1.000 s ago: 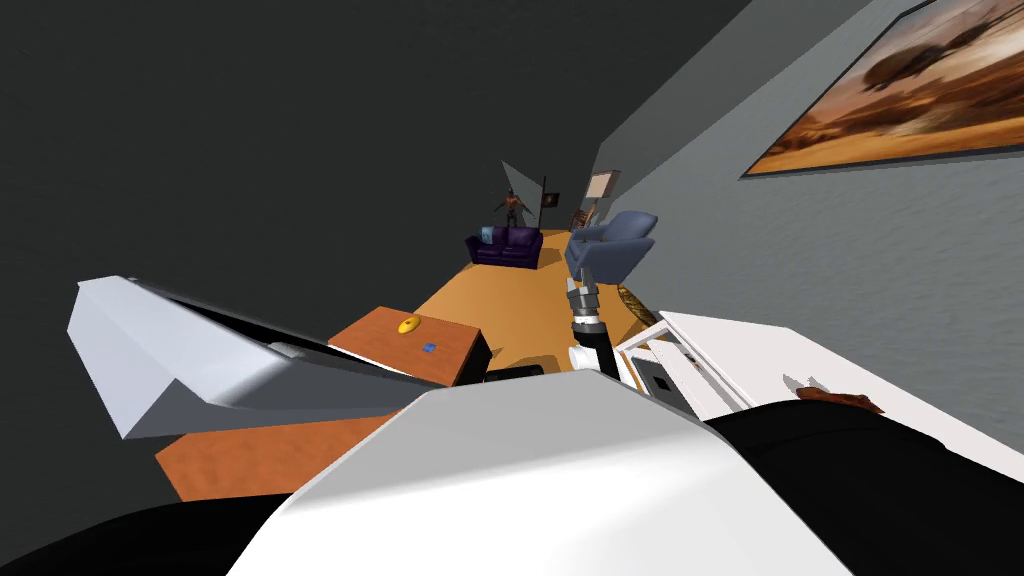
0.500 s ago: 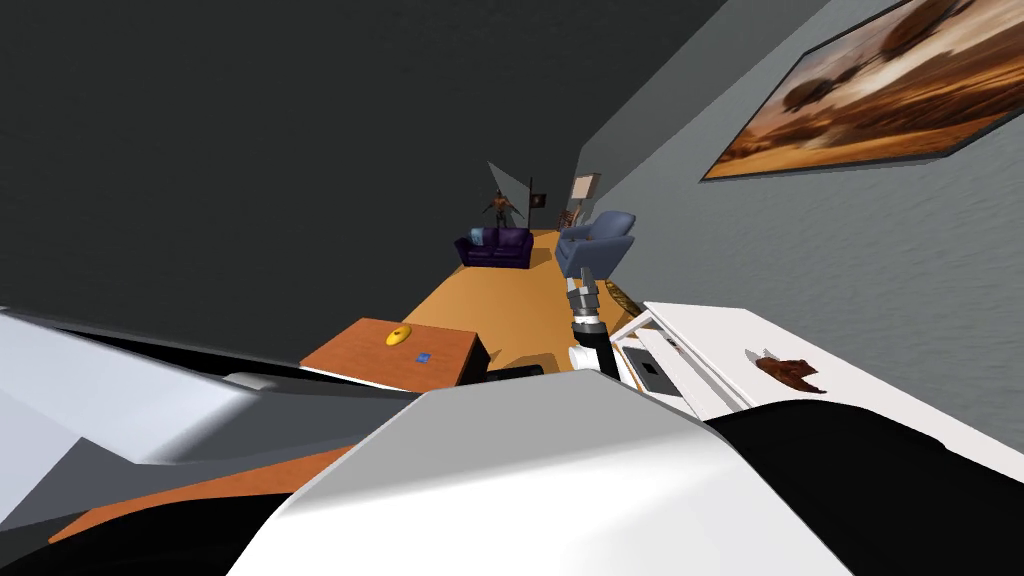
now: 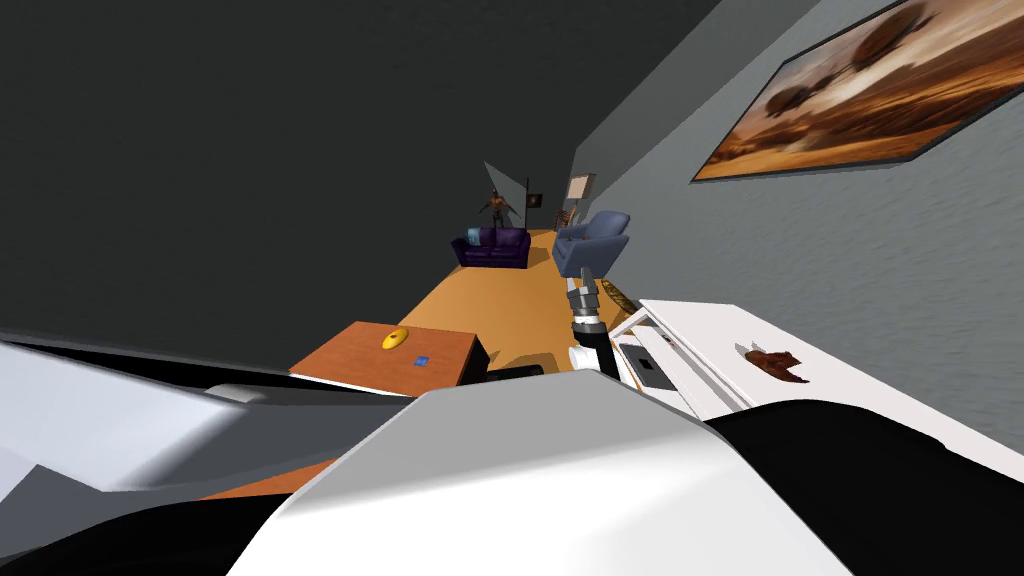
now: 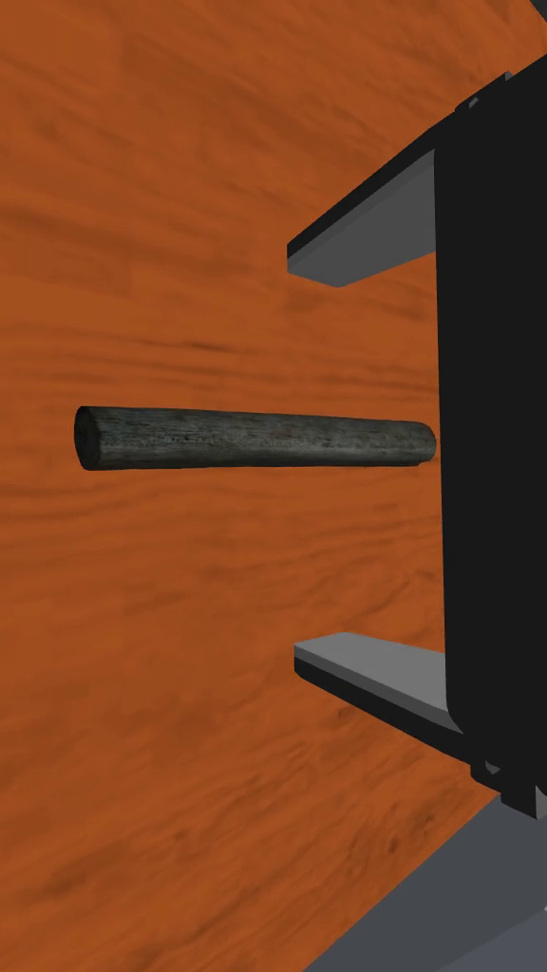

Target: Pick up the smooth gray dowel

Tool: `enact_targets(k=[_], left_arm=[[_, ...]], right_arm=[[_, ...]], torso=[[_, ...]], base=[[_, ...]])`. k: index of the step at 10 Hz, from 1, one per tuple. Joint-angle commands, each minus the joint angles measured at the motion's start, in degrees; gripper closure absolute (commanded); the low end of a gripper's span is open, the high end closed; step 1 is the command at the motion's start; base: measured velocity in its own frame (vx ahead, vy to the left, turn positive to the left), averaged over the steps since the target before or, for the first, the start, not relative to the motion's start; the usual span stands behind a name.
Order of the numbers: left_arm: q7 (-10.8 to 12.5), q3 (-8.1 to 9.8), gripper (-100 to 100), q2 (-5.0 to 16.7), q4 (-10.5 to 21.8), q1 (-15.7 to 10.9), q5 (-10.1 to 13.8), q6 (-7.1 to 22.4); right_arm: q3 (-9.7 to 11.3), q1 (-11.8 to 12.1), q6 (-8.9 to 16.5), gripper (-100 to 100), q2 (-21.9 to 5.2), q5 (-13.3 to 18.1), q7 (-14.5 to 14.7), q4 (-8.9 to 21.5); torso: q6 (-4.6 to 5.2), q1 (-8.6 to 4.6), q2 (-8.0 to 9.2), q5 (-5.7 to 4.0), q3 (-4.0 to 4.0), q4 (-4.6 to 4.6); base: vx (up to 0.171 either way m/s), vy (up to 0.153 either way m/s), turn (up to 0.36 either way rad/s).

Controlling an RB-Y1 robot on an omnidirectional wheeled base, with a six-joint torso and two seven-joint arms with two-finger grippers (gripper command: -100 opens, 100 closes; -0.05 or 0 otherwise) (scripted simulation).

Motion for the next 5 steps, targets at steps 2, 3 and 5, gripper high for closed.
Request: enact_targets(k=[2,3,5], left_arm=[[2.7,-1.38,-100,-0.8,2.1,0.0,-0.1,-0.5],[2.1,-1.08,-100,-0.5,1.3,0.2,-0.1,-0.3],[0.8,-0.96,-100,-2.5,2.1,-0.4,0.3,0.9]], right_arm=[[0.0,0.0,0.0,0,0.0,0.0,0.0,0.0],[0.0,0.0,0.0,0,0.0,0.0,0.0,0.0],[0.0,0.0,0.0,0,0.0,0.0,0.0,0.0]], torso=[[0.00,0.04,-0.01,0.01,-0.01,0.00],[-0.01,0.03,0.00,0.01,0.00,0.00],[-0.02,-0.08,0.02,-0.01,0.01,0.00]], base=[[0.007,0.036,-0.125],[0.001,0.016,-0.021],[0.000,0.027,-0.006]])
